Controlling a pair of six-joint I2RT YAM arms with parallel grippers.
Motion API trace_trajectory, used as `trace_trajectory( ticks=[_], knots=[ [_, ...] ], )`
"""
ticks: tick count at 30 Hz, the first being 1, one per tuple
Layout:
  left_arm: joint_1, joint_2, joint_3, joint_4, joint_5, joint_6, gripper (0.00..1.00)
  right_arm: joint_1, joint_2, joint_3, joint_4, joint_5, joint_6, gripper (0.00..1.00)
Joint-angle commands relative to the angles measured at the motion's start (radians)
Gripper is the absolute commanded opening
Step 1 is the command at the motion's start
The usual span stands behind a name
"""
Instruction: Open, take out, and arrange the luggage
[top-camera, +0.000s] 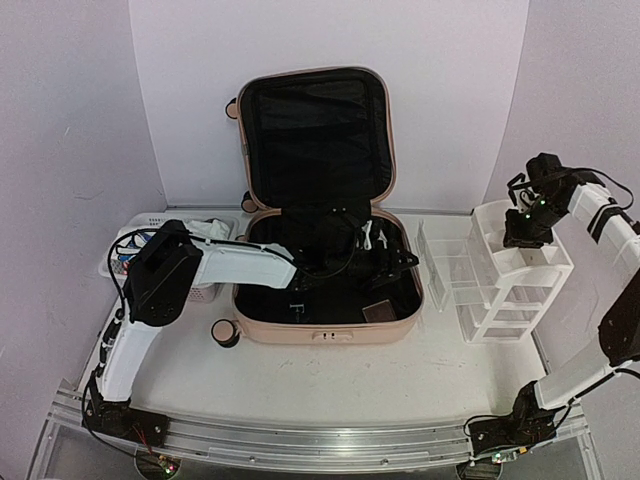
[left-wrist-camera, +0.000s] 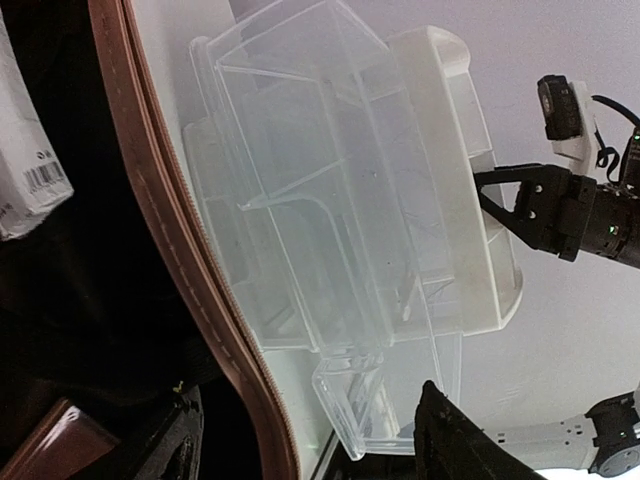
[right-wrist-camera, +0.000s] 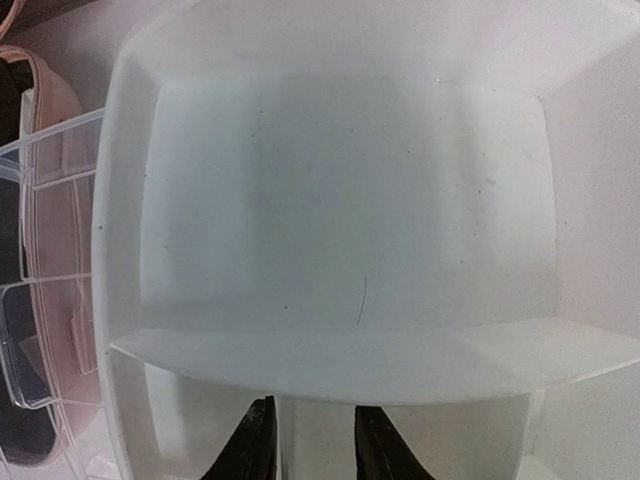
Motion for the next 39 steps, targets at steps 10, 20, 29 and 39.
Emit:
trace_trajectory(
  ticks=[10,20,29,39],
  knots=[
    [0.041,-0.093,0.249,-0.683,-0.269,0.289,0.75,0.001,-0.060,0.107,-0.076,0.021,0.008,0.52],
    [0.084,0.070,0.443,-0.782,-0.249,0.256,0.75,0.003,-0.116,0.167,-0.096,-0.047,0.040,0.55],
    [0.114,0.220,0.618,-0.761,-0.185,0.223,0.76,0.003,-0.179,0.135,-0.036,-0.289,0.123,0.59],
    [0.126,0.043,0.408,-0.694,-0.238,0.298,0.75,0.205,-0.114,0.137,0.005,-0.279,0.228,0.58]
  ],
)
